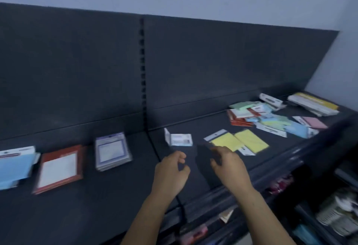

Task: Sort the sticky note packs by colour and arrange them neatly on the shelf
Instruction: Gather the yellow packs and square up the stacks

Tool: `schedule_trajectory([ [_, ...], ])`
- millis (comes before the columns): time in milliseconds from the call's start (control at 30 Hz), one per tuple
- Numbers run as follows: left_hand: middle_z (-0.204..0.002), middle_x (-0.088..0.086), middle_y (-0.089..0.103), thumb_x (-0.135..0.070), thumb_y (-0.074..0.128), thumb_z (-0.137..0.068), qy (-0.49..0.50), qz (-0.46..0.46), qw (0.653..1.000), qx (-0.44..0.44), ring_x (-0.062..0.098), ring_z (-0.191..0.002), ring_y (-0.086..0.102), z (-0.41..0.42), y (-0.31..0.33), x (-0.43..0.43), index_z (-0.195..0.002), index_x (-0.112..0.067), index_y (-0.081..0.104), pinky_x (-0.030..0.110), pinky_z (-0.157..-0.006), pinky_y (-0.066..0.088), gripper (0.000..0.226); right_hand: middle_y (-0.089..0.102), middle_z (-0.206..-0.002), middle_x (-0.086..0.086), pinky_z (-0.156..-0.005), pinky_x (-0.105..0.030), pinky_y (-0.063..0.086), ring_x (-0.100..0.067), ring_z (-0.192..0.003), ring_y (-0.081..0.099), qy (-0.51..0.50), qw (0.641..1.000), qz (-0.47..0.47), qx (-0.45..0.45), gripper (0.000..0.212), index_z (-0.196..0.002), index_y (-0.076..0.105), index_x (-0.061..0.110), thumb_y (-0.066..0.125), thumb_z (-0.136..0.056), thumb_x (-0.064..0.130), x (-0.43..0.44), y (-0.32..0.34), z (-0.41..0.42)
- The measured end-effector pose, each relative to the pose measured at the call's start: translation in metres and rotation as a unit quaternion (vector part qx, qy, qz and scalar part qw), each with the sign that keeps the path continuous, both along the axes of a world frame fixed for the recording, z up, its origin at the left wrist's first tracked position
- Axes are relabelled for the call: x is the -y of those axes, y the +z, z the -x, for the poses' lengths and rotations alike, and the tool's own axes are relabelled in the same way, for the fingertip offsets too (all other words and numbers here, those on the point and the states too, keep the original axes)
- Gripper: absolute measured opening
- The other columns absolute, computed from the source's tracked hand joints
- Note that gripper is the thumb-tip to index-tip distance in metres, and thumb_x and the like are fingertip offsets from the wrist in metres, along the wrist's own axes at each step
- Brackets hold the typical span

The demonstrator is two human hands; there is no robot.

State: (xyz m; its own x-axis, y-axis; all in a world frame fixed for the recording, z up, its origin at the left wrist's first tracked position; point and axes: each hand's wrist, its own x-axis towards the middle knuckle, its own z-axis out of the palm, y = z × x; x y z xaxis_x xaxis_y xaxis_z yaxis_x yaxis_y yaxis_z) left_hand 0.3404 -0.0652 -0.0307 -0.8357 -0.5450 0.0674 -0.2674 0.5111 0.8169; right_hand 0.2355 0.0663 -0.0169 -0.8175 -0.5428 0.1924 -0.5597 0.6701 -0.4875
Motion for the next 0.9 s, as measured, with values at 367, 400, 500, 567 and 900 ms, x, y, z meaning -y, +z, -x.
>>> schedule_trajectory([
  [367, -0.104, -0.011, 0.058, -0.022, 0.055, -0.091, -0.098, 0.043, 0.994, 0.014, 0.011, -0.103, 0.053, 0.131, 0.004, -0.161, -0.100, -0.020, 0.057, 0.032, -0.089, 0.044, 0.009, 0.064, -0.109, 0.004, -0.087, -0.018, 0.043, -0.009, -0.099, 0.059, -0.137, 0.982, 0.128, 0.015, 0.029, -0.115, 0.063, 0.016, 0.062, -0.086, 0.013, -0.227, -0.004, 0.073],
  [400, -0.103, -0.010, 0.058, -0.023, 0.056, -0.091, -0.105, 0.050, 0.993, 0.010, 0.011, -0.103, 0.054, 0.139, 0.004, -0.171, -0.098, -0.020, 0.056, 0.033, -0.089, 0.044, 0.007, 0.063, -0.110, 0.006, -0.087, -0.019, 0.043, -0.008, -0.100, 0.058, -0.139, 0.983, 0.124, 0.003, 0.029, -0.116, 0.063, 0.016, 0.061, -0.087, 0.014, -0.238, -0.005, 0.077],
  [500, -0.097, -0.010, 0.059, -0.022, 0.058, -0.090, -0.118, 0.063, 0.991, -0.004, 0.012, -0.101, 0.055, 0.164, 0.002, -0.195, -0.102, -0.019, 0.057, 0.033, -0.089, 0.045, 0.013, 0.061, -0.112, 0.007, -0.090, -0.019, 0.043, -0.007, -0.103, 0.055, -0.147, 0.982, 0.119, -0.009, 0.030, -0.118, 0.062, 0.018, 0.059, -0.089, 0.014, -0.256, -0.011, 0.092],
  [567, -0.094, -0.010, 0.060, -0.021, 0.058, -0.090, -0.114, 0.059, 0.992, -0.012, 0.010, -0.095, 0.056, 0.182, 0.002, -0.204, -0.106, -0.018, 0.058, 0.031, -0.086, 0.045, 0.017, 0.060, -0.114, 0.008, -0.091, -0.016, 0.040, -0.005, -0.104, 0.053, -0.153, 0.981, 0.123, 0.000, 0.030, -0.119, 0.060, 0.019, 0.058, -0.089, 0.016, -0.262, -0.016, 0.104],
  [900, -0.101, -0.009, 0.060, -0.024, 0.061, -0.087, -0.083, 0.076, 0.994, -0.009, 0.015, -0.098, 0.055, 0.302, -0.010, -0.212, -0.110, -0.019, 0.060, 0.032, -0.085, 0.045, 0.023, 0.060, -0.113, 0.006, -0.088, -0.014, 0.037, -0.010, -0.106, 0.055, -0.167, 0.978, 0.121, 0.019, 0.031, -0.119, 0.061, 0.015, 0.062, -0.087, 0.015, -0.272, -0.034, 0.218],
])
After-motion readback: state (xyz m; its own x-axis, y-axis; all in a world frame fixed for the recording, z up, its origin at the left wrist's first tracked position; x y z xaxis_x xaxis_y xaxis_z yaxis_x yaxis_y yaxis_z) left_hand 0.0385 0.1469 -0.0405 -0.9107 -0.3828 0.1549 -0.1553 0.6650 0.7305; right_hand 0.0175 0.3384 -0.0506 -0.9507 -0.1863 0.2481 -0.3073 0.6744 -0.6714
